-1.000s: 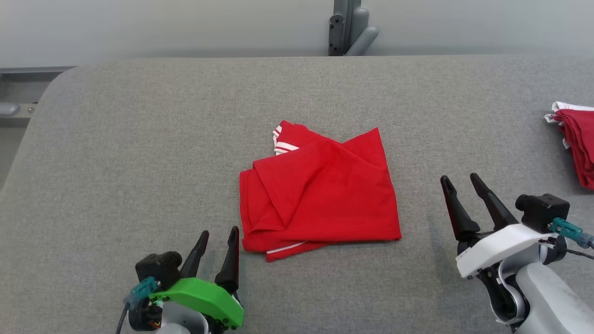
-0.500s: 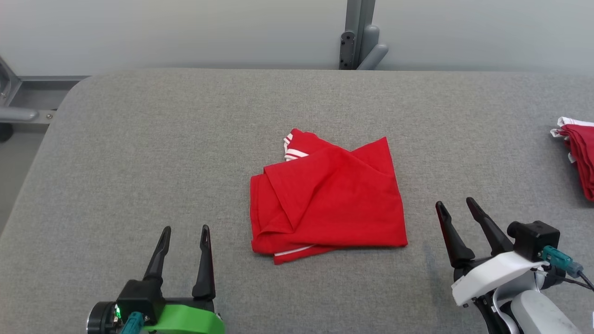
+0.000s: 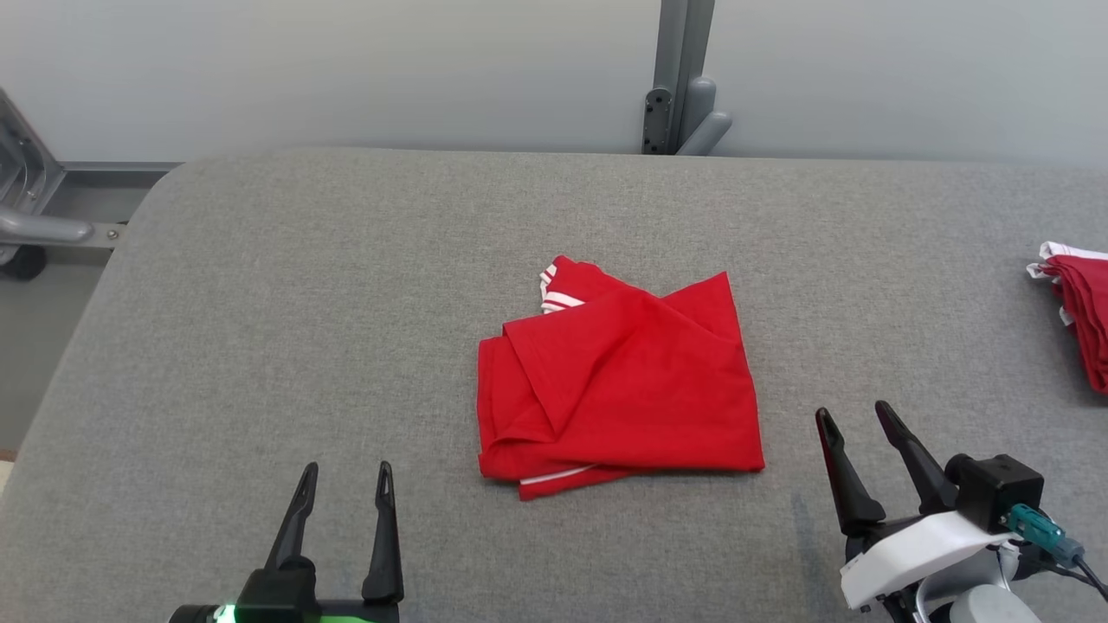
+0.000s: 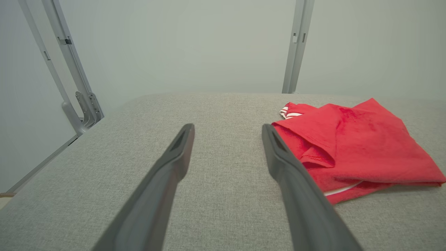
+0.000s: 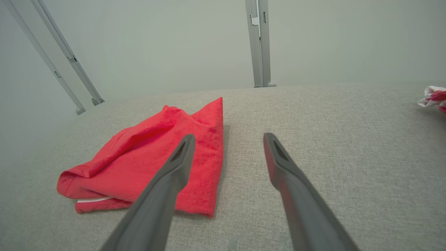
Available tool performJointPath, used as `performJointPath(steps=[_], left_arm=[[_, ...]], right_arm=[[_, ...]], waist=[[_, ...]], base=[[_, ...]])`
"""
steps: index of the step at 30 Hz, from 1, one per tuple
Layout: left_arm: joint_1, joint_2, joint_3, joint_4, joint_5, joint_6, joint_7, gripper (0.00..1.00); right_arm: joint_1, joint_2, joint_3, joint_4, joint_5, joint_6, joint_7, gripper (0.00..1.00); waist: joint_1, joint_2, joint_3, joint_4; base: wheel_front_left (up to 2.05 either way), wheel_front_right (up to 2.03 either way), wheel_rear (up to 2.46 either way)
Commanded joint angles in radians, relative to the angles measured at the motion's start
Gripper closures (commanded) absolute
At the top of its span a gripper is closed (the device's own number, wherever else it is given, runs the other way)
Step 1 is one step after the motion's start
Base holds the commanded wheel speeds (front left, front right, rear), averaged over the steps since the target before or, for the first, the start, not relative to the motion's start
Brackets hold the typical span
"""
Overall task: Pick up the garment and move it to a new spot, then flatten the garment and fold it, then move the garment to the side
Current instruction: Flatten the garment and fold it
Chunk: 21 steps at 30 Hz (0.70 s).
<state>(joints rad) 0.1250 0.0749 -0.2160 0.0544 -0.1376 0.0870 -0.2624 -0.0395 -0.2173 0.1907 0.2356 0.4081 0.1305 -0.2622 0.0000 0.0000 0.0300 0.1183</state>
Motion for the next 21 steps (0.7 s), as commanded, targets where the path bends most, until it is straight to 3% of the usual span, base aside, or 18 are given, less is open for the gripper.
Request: performJointPath(steps=[1, 21], left_arm=[[0.015, -0.003, 0.008, -0.003, 0.007, -0.008, -0.002, 0.00], [-0.011, -0.022, 0.043, 0.016, 0.042, -0.061, -0.002, 0.00]], right_arm=[[0.014, 0.002, -0.005, -0.005, -0.011, 0.000, -0.003, 0.00], [0.085, 0.064, -0.076, -0.066, -0.118, 0.000, -0.003, 0.00]], waist=[[0.0000, 0.0000, -0.003, 0.001], [0.0000, 0.0000, -0.013, -0.015]], base=[[0.00, 0.00, 0.00], [0.00, 0.00, 0.00]])
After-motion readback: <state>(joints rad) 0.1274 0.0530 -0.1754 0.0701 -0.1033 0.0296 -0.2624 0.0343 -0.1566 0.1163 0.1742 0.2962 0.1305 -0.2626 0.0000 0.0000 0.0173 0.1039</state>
